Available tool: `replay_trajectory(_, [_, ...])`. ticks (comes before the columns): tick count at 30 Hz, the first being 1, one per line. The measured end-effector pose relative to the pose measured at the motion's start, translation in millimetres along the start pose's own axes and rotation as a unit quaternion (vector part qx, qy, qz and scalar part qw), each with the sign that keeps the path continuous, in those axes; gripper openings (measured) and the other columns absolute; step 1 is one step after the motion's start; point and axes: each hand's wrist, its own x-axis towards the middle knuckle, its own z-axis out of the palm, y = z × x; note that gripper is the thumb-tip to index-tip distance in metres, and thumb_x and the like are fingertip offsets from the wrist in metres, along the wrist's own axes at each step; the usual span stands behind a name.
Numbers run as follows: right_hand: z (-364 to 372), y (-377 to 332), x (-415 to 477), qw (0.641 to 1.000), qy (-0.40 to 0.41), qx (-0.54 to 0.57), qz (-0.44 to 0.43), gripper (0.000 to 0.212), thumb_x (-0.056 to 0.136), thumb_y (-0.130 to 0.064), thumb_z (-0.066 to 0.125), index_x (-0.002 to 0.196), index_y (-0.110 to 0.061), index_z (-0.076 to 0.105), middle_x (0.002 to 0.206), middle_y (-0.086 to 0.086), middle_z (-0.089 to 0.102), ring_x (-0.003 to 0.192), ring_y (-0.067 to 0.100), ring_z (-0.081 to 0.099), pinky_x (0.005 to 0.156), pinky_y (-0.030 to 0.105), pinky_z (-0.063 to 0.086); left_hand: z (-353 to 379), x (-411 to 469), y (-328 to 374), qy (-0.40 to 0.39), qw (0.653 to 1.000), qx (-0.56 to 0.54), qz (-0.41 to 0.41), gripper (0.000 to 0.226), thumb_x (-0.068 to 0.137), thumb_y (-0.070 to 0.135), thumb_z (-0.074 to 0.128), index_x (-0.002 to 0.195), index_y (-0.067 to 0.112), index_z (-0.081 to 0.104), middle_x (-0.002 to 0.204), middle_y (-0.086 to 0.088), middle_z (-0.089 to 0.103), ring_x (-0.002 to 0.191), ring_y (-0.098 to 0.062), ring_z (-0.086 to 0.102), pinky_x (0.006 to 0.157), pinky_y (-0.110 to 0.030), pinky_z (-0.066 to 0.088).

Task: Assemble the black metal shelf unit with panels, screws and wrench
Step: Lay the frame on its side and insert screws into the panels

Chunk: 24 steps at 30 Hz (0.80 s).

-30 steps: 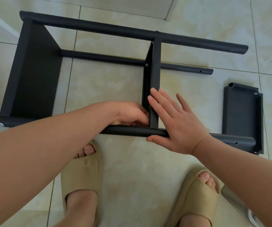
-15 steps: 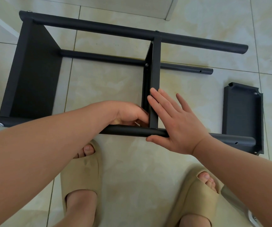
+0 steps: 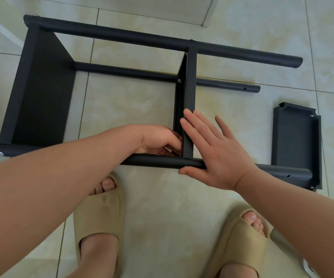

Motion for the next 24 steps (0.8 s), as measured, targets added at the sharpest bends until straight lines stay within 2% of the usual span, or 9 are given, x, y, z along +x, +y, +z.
replay_trajectory(3, [0.4,-0.3,0.1,1.000,-0.002,-0.001,0.001,0.099,0.090,-0.080,0.032,0.161,-0.012,0.019,0.170,0.002,0.008,0.157,0.021,0.006,0.120,0.061,0.021,0.3,0.0,0.3,0.010,0.998,0.054,-0.016,0.015,0.092,0.008,0.058,0.101,0.006,0.070,0.091,-0.009,0.072,0.079,-0.023,0.066,0.071,-0.030,0.053])
replay_trajectory(7, [0.5,-0.1,-0.1,1.000,-0.001,-0.002,0.000,0.099,0.090,-0.080,0.033,0.161,-0.012,0.019,0.170,0.002,0.008,0.157,0.021,0.006,0.120,0.061,0.022,0.5,0.9,-0.6,0.034,0.998,0.054,0.008,0.009,0.091,-0.001,0.057,0.090,0.004,0.065,0.068,-0.008,0.063,0.057,-0.015,0.061,0.056,-0.023,0.050])
replay_trajectory(10, [0.7,-0.4,0.1,1.000,-0.001,-0.003,0.000,0.099,0.090,-0.080,0.034,0.161,-0.012,0.019,0.170,0.002,0.008,0.157,0.021,0.007,0.120,0.061,0.022,-0.2,1.1,-1.7,0.024,1.000,0.009,0.015,0.014,0.088,-0.007,0.056,0.082,0.006,0.059,0.065,-0.009,0.059,0.051,-0.014,0.058,0.050,-0.022,0.048])
replay_trajectory(12, [0.2,-0.1,-0.4,1.000,-0.001,-0.004,0.001,0.099,0.090,-0.080,0.034,0.161,-0.012,0.018,0.170,0.002,0.007,0.157,0.021,0.006,0.120,0.061,0.022,-0.9,1.8,-1.9,0.009,1.000,-0.014,0.011,0.012,0.086,-0.004,0.058,0.087,0.006,0.063,0.074,-0.010,0.064,0.060,-0.018,0.063,0.058,-0.026,0.051])
replay_trajectory(15, [-0.3,-0.6,-0.2,1.000,-0.001,-0.005,0.001,0.099,0.090,-0.080,0.032,0.161,-0.013,0.018,0.170,0.002,0.007,0.157,0.021,0.007,0.120,0.061,0.022,-2.2,1.2,-2.1,-0.005,1.000,-0.022,-0.009,0.022,0.086,0.009,0.059,0.105,0.006,0.068,0.099,-0.013,0.070,0.079,-0.026,0.068,0.079,-0.037,0.054])
replay_trajectory(17, [-0.4,-0.6,-0.2,1.000,-0.002,-0.003,0.001,0.099,0.090,-0.080,0.033,0.162,-0.013,0.018,0.170,0.002,0.007,0.157,0.021,0.006,0.120,0.061,0.022,-1.1,1.3,-1.9,-0.006,1.000,0.001,-0.007,0.019,0.083,0.012,0.063,0.099,0.007,0.072,0.100,-0.014,0.071,0.086,-0.028,0.068,0.088,-0.042,0.053])
replay_trajectory(19, [-0.3,-0.7,-0.1,1.000,-0.005,-0.004,0.001,0.099,0.090,-0.080,0.032,0.162,-0.013,0.017,0.170,0.002,0.006,0.157,0.021,0.006,0.120,0.062,0.022,0.1,0.9,-1.7,0.005,1.000,0.017,0.003,0.007,0.084,0.006,0.064,0.086,0.007,0.071,0.084,-0.013,0.070,0.076,-0.025,0.068,0.078,-0.036,0.055])
replay_trajectory(22, [-0.3,-0.7,-0.1,1.000,-0.006,-0.006,0.001,0.099,0.090,-0.080,0.032,0.162,-0.013,0.017,0.170,0.002,0.006,0.157,0.021,0.006,0.120,0.062,0.022,-1.5,1.4,-2.2,0.020,0.999,0.030,0.013,0.012,0.089,-0.002,0.059,0.082,0.006,0.065,0.066,-0.008,0.062,0.054,-0.015,0.060,0.054,-0.024,0.049])
replay_trajectory(24, [-0.5,-0.5,0.0,1.000,-0.007,-0.005,0.002,0.099,0.090,-0.080,0.031,0.162,-0.013,0.017,0.170,0.002,0.006,0.157,0.021,0.006,0.120,0.062,0.022,-1.9,1.2,-1.8,0.018,0.999,0.020,0.018,0.013,0.088,-0.005,0.059,0.082,0.007,0.063,0.063,-0.007,0.059,0.051,-0.013,0.057,0.051,-0.023,0.048])
